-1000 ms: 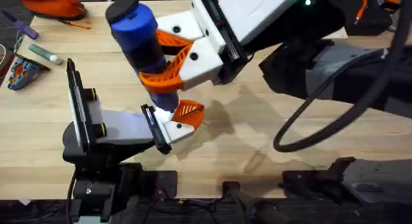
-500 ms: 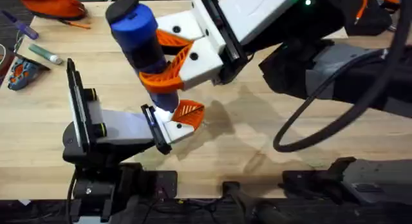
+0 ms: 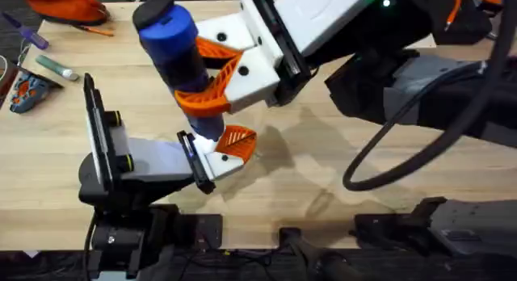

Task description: Pick up the gripper from the table and insert it into the empty holder that is missing its gripper. Then pick up a screw, insert it into the mounting hole, and use the screwdriver to tighten it. Finally, clean up the table by picking up the vegetable and placing it into the bucket.

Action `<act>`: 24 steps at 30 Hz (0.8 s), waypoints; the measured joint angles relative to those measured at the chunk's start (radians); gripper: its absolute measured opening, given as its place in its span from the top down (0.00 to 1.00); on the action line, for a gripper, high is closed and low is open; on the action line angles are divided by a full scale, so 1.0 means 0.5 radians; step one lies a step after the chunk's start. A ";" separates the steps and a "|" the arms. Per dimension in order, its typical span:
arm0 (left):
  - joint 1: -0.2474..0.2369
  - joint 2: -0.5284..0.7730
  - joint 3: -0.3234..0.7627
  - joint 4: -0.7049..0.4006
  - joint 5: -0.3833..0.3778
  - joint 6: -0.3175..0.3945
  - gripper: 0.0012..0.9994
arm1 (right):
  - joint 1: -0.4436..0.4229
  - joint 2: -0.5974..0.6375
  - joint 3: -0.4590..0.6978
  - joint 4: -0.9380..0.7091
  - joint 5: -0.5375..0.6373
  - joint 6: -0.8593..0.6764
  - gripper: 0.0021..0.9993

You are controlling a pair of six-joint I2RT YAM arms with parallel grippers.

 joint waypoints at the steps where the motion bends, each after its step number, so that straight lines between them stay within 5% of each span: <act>1: 0.000 0.000 0.000 0.000 0.000 0.000 0.99 | 0.000 0.000 0.000 0.000 0.000 0.000 0.98; 24: 0.000 0.000 0.000 0.000 0.000 0.000 0.99 | 0.013 0.028 0.000 -0.072 -0.001 -0.076 0.98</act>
